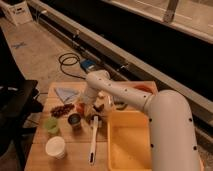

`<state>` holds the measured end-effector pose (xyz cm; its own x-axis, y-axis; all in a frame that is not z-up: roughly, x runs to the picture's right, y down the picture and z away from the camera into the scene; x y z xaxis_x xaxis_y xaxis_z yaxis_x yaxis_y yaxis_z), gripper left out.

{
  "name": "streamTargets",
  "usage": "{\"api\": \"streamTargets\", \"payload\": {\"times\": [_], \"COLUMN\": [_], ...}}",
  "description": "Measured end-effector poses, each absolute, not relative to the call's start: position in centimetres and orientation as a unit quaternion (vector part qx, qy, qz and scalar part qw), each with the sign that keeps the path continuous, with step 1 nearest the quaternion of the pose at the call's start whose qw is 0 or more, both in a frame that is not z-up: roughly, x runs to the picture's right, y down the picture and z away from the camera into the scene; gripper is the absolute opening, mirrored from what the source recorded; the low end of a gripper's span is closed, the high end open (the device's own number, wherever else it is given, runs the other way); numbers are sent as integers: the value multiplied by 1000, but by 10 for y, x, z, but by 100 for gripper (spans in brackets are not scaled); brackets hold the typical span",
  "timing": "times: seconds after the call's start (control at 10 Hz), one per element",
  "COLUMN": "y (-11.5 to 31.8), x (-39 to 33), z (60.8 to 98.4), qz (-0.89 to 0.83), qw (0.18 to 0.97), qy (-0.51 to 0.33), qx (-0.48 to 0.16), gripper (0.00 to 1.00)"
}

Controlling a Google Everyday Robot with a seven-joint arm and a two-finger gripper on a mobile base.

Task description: Place apple in metal cup

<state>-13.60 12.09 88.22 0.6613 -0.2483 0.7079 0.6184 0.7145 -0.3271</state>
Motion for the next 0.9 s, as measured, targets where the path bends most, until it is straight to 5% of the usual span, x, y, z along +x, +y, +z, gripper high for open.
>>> {"api": "streamTargets", "payload": {"times": [0.5, 0.9], "y": [105, 73], "x": [-133, -136], "z": [863, 818], "qz": [-240, -246], "qw": [890, 904], "qy": [-284, -273], "qx": [-264, -219], "gripper": [4, 0]}}
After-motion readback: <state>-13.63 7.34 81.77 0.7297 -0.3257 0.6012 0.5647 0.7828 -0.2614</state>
